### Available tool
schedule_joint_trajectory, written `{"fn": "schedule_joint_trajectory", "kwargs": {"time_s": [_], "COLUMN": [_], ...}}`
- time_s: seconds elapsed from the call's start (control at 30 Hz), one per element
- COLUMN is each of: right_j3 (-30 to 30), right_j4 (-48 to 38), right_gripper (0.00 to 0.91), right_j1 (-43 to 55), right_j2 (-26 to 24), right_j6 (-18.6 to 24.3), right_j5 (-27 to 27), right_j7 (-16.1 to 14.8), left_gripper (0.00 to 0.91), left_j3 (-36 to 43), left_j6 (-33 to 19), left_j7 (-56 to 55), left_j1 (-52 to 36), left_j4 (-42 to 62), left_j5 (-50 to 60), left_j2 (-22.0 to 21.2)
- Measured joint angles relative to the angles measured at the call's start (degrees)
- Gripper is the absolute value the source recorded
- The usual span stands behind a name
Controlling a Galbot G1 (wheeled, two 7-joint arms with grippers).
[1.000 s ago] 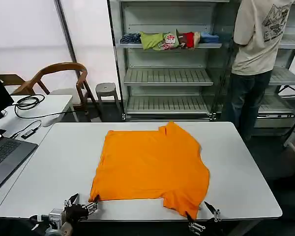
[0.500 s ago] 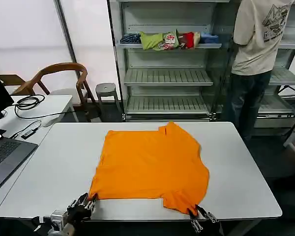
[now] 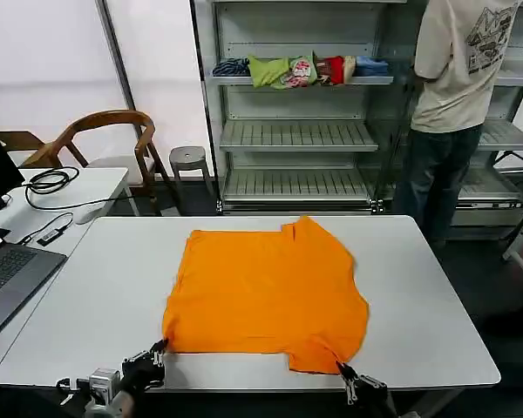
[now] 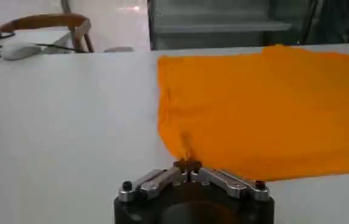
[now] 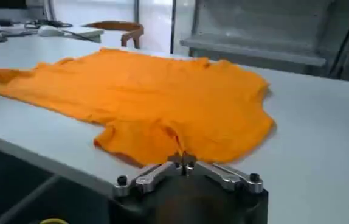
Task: Fold and organize the clothes.
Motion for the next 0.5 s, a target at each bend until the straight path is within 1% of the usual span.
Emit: {"fn": "schedule_joint_trajectory", "kwargs": {"time_s": [0.23, 0.5], "right_j3": [0.3, -1.3], "right_j4": [-1.7, -6.0], "right_gripper": [0.0, 0.0], "right_j1": [4.9, 13.5], "right_j2": [0.2, 1.6], "right_j6": [-1.2, -2.7], "right_j5": [1.7, 2.3], "right_j7": [0.1, 0.2], "left_gripper": [0.02, 0.02], "left_j3": [0.3, 1.9], "left_j6": [-0.9, -2.4], "left_j7": [1.5, 2.8], "left_j1": [-3.4, -9.5], "left_j4": [1.3, 5.5], "left_j5": [-3.0, -6.3], "left_j2": [0.7, 0.5]}}
